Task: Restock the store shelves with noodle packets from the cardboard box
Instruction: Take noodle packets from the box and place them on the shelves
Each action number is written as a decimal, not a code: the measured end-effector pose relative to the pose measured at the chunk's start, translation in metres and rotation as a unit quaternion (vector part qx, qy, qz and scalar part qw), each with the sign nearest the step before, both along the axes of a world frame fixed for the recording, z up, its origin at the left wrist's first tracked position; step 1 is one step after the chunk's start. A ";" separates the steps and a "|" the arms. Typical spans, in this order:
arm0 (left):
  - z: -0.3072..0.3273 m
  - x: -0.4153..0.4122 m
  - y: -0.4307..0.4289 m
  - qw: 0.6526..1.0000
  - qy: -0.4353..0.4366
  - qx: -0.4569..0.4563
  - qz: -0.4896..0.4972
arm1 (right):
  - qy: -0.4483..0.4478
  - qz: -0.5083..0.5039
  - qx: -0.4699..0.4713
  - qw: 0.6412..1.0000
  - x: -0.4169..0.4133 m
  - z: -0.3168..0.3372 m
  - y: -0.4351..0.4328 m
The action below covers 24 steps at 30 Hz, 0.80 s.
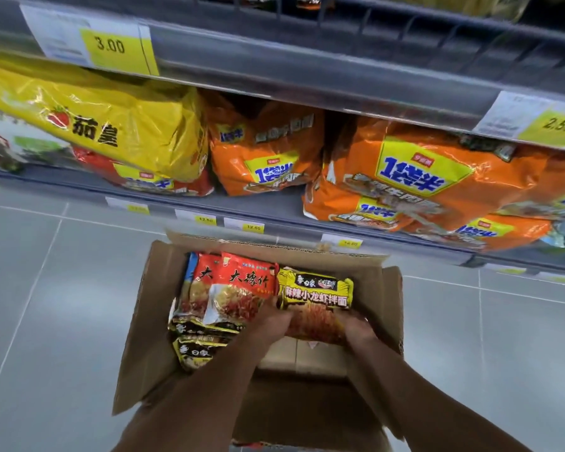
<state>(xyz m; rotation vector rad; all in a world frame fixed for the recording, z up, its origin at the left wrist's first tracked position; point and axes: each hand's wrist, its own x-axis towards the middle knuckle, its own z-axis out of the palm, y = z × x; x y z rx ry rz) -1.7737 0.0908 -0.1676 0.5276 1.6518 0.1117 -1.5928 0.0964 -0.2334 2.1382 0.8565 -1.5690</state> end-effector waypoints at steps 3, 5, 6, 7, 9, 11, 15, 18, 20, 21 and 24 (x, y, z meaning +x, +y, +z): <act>0.017 -0.004 -0.005 1.000 -0.015 -0.001 0.011 | 0.046 -0.197 0.056 0.978 -0.004 0.035 -0.012; 0.040 -0.011 -0.007 1.000 -0.012 -0.001 0.017 | 0.055 -0.260 0.093 0.960 0.000 0.043 -0.028; 0.052 -0.014 -0.009 1.000 -0.016 -0.007 0.023 | 0.062 -0.264 0.110 0.956 -0.001 0.050 -0.036; 0.061 -0.019 -0.012 1.000 -0.017 -0.008 0.025 | 0.063 -0.268 0.124 0.953 -0.005 0.066 -0.040; 0.093 -0.028 -0.014 0.999 -0.023 -0.027 0.031 | 0.084 -0.282 0.144 0.945 -0.019 0.120 -0.040; 0.132 -0.037 -0.015 0.997 -0.027 -0.052 0.041 | 0.086 -0.261 0.150 0.950 -0.028 0.160 -0.041; 0.234 -0.068 -0.019 0.997 -0.035 -0.036 0.061 | 0.114 -0.217 0.154 0.957 -0.054 0.269 -0.040; 0.304 -0.105 -0.022 0.996 -0.066 -0.034 0.050 | 0.142 -0.195 0.178 0.954 -0.084 0.364 -0.033; 0.348 -0.130 -0.023 0.996 -0.067 -0.003 0.064 | 0.163 -0.175 0.201 0.950 -0.100 0.414 -0.027; 0.389 -0.140 -0.020 0.994 -0.072 0.028 0.075 | 0.175 -0.165 0.209 0.948 -0.109 0.441 -0.024; 0.496 -0.169 -0.017 0.990 -0.062 0.089 0.095 | 0.219 -0.132 0.226 0.940 -0.137 0.530 -0.014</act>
